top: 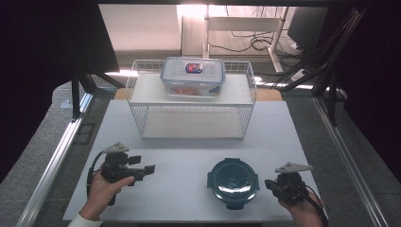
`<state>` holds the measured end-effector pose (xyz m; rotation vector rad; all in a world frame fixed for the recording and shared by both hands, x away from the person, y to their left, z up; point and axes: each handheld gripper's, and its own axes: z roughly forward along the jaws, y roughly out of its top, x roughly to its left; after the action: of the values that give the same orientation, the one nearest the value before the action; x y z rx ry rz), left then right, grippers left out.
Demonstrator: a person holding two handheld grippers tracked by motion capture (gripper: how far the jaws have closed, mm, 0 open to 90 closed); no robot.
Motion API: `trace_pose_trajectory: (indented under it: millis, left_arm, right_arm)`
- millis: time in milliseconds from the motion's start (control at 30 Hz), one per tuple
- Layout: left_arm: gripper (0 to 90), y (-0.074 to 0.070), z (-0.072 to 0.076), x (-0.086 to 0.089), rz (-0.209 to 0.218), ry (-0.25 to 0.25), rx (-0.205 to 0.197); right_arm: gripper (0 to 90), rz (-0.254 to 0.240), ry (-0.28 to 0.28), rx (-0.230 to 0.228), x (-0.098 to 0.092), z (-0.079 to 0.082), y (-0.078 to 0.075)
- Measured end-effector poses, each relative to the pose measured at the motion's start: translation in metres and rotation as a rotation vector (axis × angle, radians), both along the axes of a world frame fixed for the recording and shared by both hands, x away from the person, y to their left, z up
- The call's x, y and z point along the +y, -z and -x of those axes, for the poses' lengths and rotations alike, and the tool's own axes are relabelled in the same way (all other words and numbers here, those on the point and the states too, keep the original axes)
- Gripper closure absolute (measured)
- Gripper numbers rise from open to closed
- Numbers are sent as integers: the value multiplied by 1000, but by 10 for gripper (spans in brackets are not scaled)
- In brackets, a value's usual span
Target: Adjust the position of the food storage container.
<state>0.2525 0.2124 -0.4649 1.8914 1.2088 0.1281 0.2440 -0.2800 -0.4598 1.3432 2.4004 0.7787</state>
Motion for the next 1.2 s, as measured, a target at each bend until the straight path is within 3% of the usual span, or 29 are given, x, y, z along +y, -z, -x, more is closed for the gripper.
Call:
trace_pose_trajectory:
  millis: [67, 267, 433, 733, 933, 1200]
  left_arm:
    - [230, 1, 0, -1, -5, 8, 1]
    - [230, 4, -1, 0, -7, 3, 14]
    - [229, 7, -2, -1, -9, 4, 24]
    - [230, 8, -3, -1, -15, -2, 27]
    - [232, 9, -3, -1, -29, -6, 24]
    - [232, 8, -3, -2, -25, 0, 24]
  right_arm:
    - [885, 50, -19, 15, 5, -3, 8]
    - [887, 60, -43, 31, 15, -7, 14]
    - [889, 148, -45, 14, 27, -10, 12]
    - [889, 163, -76, -4, 46, -16, 10]
    - [889, 174, -81, 9, 53, -17, 17]
    - [889, 199, -109, -20, 74, -14, 17]
